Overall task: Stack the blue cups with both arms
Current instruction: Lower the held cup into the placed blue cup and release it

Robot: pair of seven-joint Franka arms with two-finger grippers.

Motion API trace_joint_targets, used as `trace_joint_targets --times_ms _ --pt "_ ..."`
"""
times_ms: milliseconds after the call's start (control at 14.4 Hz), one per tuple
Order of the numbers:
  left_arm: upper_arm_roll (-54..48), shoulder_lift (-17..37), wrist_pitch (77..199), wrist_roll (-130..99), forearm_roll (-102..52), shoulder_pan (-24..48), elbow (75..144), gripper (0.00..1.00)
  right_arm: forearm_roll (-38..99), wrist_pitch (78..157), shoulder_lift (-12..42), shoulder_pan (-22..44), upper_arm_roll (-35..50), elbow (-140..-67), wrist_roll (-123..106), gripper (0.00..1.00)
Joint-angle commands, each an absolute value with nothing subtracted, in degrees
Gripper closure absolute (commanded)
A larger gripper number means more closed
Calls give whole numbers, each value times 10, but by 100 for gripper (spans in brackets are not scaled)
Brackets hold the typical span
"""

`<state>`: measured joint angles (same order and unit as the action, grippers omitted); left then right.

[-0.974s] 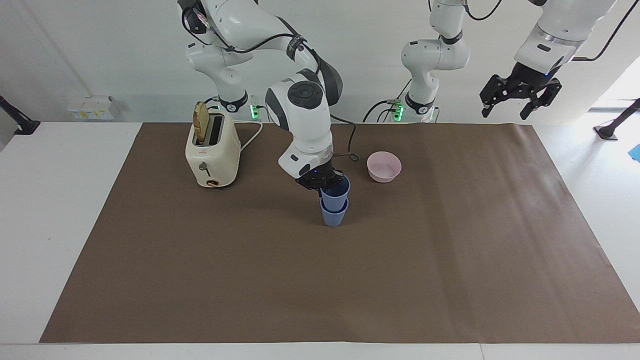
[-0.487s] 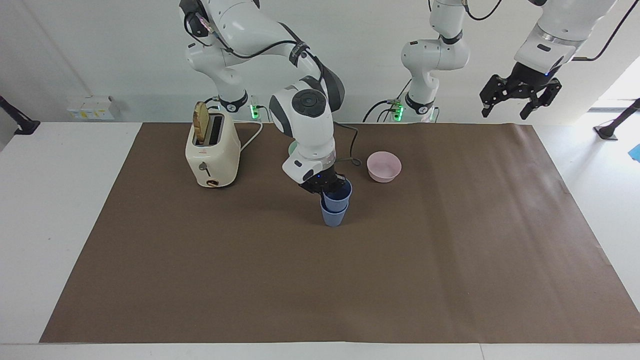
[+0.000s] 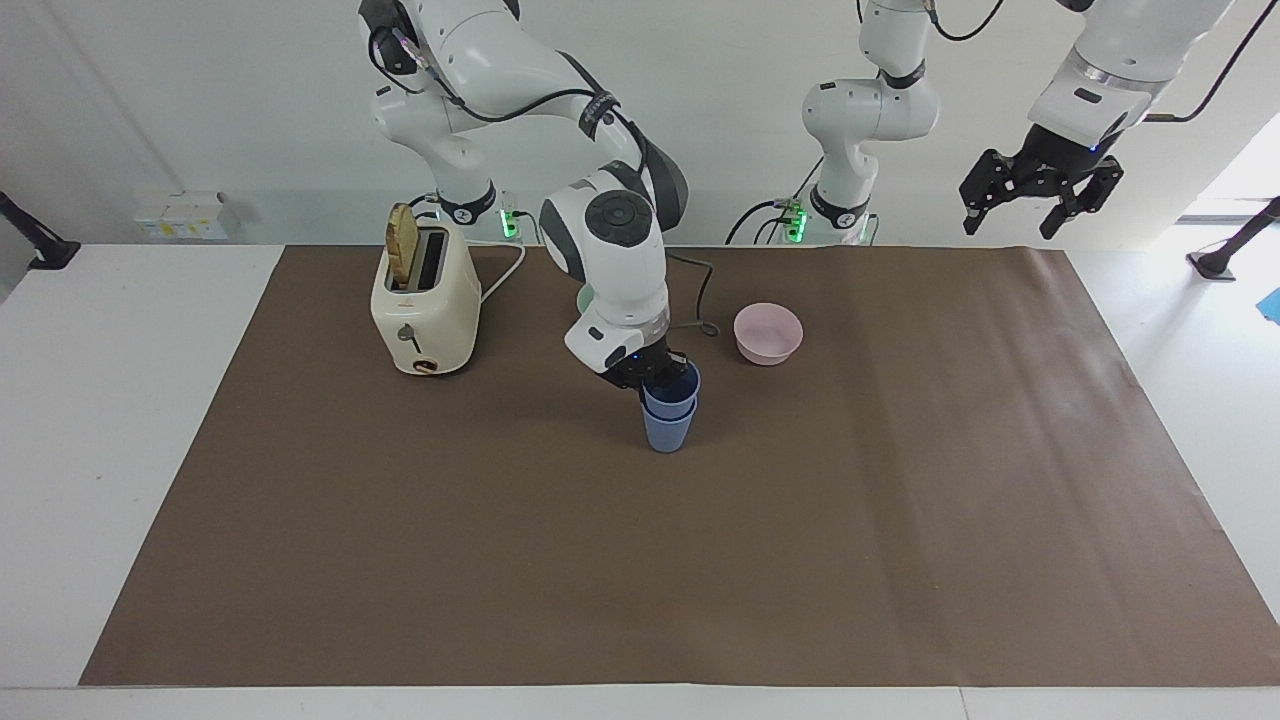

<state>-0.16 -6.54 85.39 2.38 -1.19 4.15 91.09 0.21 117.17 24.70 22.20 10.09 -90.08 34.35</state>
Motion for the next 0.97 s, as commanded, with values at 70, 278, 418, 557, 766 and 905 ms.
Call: trace_joint_targets --times_ms 70,278,418,557,766,905 --pt "-3 -76 847 20 -18 37 918 0 2 1185 244 218 104 -907 346 51" --pt "-3 -76 847 20 -18 37 918 0 3 1185 243 218 104 -904 349 42" --pt "-3 -76 847 20 -17 37 918 0 2 1180 243 220 104 -902 349 41" --pt "-3 -76 846 20 -18 37 918 0 -3 1173 241 218 103 -896 349 7" --pt "-3 -76 847 20 -17 37 918 0 -5 1141 228 201 99 -869 343 0" --pt "-3 -76 847 20 -17 37 918 0 -5 1097 218 193 97 -857 341 0"
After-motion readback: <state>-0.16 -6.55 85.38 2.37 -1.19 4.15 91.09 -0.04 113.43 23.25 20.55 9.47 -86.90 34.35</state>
